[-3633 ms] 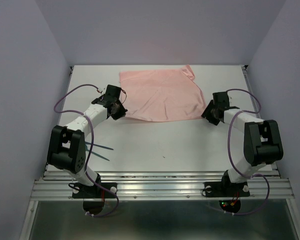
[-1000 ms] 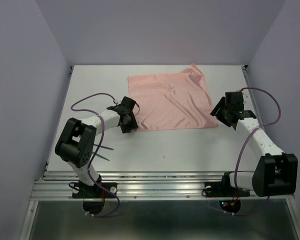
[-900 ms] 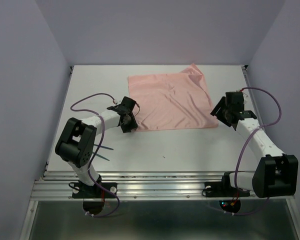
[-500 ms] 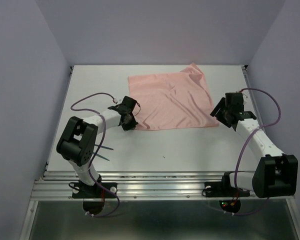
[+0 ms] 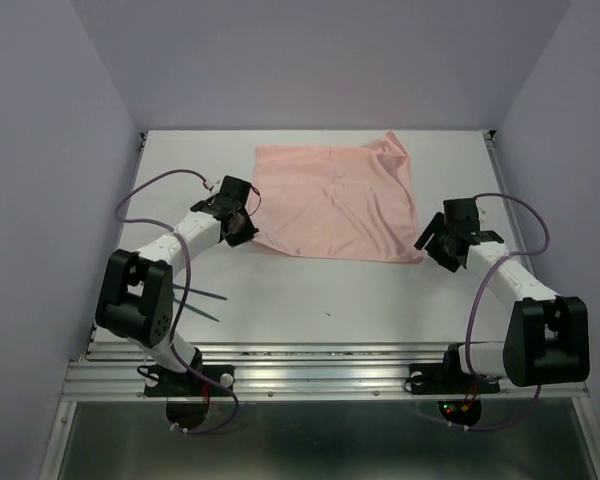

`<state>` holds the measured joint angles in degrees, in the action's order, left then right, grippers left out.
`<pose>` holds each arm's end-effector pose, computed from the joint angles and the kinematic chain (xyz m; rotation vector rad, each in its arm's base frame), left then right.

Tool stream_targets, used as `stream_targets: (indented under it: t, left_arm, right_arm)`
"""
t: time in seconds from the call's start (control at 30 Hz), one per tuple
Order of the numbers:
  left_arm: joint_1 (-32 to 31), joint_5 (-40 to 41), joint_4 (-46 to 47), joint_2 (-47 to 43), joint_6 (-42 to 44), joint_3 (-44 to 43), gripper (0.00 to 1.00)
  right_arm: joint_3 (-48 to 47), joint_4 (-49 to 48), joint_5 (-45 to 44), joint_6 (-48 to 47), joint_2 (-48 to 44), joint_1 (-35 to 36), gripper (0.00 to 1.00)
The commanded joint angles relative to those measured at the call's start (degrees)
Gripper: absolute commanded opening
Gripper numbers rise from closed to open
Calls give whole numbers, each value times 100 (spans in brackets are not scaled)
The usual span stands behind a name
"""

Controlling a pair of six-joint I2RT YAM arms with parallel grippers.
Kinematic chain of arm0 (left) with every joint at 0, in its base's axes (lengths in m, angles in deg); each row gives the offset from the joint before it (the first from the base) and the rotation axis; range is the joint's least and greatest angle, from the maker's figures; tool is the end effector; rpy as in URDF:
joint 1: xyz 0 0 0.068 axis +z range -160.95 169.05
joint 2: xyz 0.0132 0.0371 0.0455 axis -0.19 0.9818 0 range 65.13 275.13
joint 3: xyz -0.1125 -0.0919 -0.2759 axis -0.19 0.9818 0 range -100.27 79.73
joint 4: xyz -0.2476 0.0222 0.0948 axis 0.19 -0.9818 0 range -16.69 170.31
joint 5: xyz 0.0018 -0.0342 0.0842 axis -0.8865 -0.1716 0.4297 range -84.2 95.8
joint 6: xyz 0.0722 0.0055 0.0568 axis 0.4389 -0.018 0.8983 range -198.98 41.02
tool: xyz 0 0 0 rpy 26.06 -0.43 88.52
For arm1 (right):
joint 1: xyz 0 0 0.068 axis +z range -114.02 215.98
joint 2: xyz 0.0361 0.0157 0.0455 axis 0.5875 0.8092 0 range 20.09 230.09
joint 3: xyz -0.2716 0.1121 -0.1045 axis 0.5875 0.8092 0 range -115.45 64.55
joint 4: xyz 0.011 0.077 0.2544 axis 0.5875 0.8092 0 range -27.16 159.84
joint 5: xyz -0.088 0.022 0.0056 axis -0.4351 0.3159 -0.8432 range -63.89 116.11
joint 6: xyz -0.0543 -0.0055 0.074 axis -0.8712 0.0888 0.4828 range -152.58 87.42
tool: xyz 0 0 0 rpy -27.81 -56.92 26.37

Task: Fold the napkin into a case and place the utensils inside
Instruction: Pick up the flattened napkin from the center of the board, then fold and flatten the napkin at the center of the board.

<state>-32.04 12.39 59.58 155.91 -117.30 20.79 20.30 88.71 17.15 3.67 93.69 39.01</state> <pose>0.3420 -0.1217 0.2127 -0.4233 2.4678 -0.2952 0.2703 0.0013 0.2073 0.7790 2.3956 0.0793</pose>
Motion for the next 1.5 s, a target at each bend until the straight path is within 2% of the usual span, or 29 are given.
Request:
stream_targets:
  t: [0.0, 0.27, 0.57, 0.67, 0.7, 0.8, 0.93, 1.07, 1.17, 1.2, 1.47]
  left_arm:
    - [-19, -79, -89, -298, 185, -302, 0]
    - [-19, -184, -1, -360, 132, -259, 0]
    - [-19, -211, 25, -333, 132, -267, 0]
    - [-10, -202, 8, -351, 124, -276, 0]
    - [-10, -202, 8, -368, 124, -294, 0]
    - [-1, -219, -27, -386, 132, -355, 0]
    - [16, -289, -98, -456, 167, -592, 0]
    - [157, -544, -115, -684, 351, -1101, 0]
    - [341, -624, -194, -947, 501, -1829, 0]
    - [402, -633, -177, -992, 545, -1962, 0]
    - [833, -808, 7, -1369, 1011, -3640, 0]
  right_arm:
    - [197, -345, 192, 154, 224, -21, 72]
    - [487, -969, 587, 321, 664, -21, 64]
    - [435, -1550, 702, 374, 1279, -21, 45]
    - [347, -1593, 754, 348, 1349, -21, 31]
    - [338, -1620, 789, 339, 1358, -21, 19]
    - [259, -1612, 842, 321, 1271, -21, 1]
    - [-100, -1331, 842, 251, 886, -21, 1]
    - [-847, -1023, 763, 32, 410, -21, 1]
    - [-1872, -742, 711, -153, 225, -21, 1]
    - [-1877, -706, 702, -197, 207, -21, 1]
    - [-4099, -469, 421, -531, 14, -21, 1]
